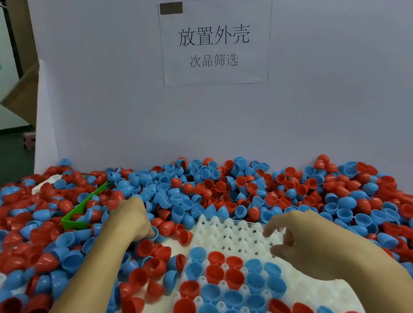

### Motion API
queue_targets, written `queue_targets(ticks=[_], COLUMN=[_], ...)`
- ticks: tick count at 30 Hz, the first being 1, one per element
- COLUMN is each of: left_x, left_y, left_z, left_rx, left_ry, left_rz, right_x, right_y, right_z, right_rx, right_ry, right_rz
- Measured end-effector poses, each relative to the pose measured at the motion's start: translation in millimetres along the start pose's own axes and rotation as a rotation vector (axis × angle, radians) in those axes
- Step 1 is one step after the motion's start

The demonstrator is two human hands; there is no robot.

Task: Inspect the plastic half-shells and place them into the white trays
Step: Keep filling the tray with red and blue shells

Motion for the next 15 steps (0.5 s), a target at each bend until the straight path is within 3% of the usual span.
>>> queue_targets(ticks=[3,10,12,15], left_x=[4.5,27.8,37.9,44.5], left_y=[11.5,36.5,46.3,53.3], left_z=[1.7,28.9,27.6,19.5], left_rx=[0.033,0.6,0.495,0.417], left_ry=[0.045,0.028,0.085,0.092], left_rz=[-0.081,-0.409,-0.566,-0.611], right_x=[1.4,-0.5,-3.3,-5.0], right_y=[-1.9,-8.7,-13.4,-21.3], right_z=[1.3,3.9,4.9,5.5], right_rx=[0.003,-0.008,-0.01,-0.011], right_ry=[-0.01,0.075,0.138,0.177], right_rz=[0.005,0.058,0.105,0.152])
Point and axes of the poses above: each hand's wrist, its own x-axis away from the middle knuckle, its own z-axis out of the back of the hand, y = z × x, the point moved 5 cm from there along -x, towards the middle knuckle, and after that the axes turned 13 degrees about z, right-handed, at the moved point
